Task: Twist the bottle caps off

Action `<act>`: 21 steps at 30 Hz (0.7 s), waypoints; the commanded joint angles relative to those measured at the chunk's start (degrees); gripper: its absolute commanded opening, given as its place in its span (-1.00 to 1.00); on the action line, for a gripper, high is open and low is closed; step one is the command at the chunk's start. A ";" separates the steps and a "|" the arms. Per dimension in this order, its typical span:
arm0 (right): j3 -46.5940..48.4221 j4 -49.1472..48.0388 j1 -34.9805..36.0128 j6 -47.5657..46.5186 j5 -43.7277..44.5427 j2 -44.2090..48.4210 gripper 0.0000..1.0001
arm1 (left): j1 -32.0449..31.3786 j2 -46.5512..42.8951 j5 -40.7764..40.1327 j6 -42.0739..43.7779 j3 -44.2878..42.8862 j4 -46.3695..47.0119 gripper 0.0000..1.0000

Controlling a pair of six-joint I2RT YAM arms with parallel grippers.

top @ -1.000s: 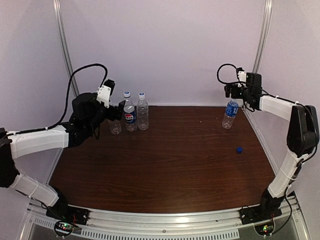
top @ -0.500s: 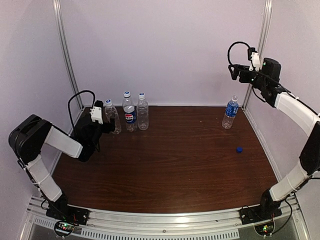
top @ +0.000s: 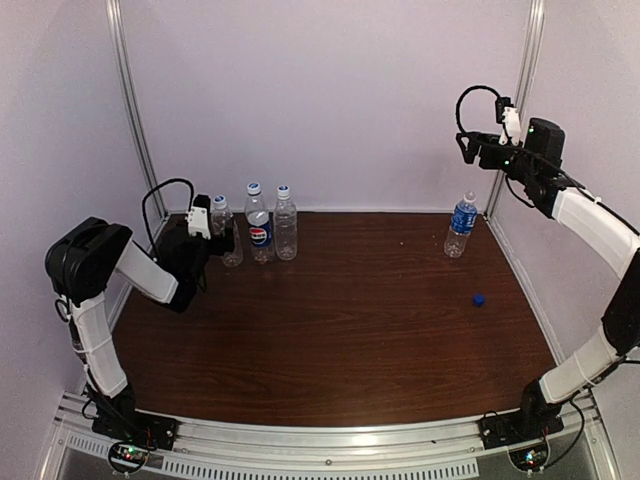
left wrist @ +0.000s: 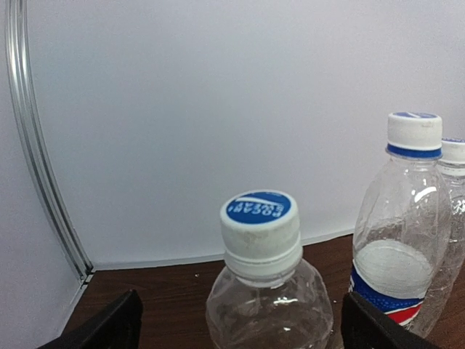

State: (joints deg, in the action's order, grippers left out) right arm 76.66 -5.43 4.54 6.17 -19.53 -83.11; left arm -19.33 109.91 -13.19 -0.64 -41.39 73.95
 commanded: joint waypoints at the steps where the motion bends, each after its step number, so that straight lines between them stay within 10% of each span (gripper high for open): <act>1: -0.63 1.81 0.39 -0.39 -0.82 1.78 0.99 | 0.24 1.27 1.85 1.81 -1.41 9.09 0.95; 21: -1.17 3.57 0.46 -1.75 0.25 3.68 0.99 | 1.18 6.51 -0.11 0.91 -9.00 4.50 0.76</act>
State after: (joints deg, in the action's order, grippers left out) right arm 76.12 -2.68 4.54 4.78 -19.49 -80.47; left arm -18.72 115.22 -11.84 0.60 -49.15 74.59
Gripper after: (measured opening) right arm 0.995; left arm 0.909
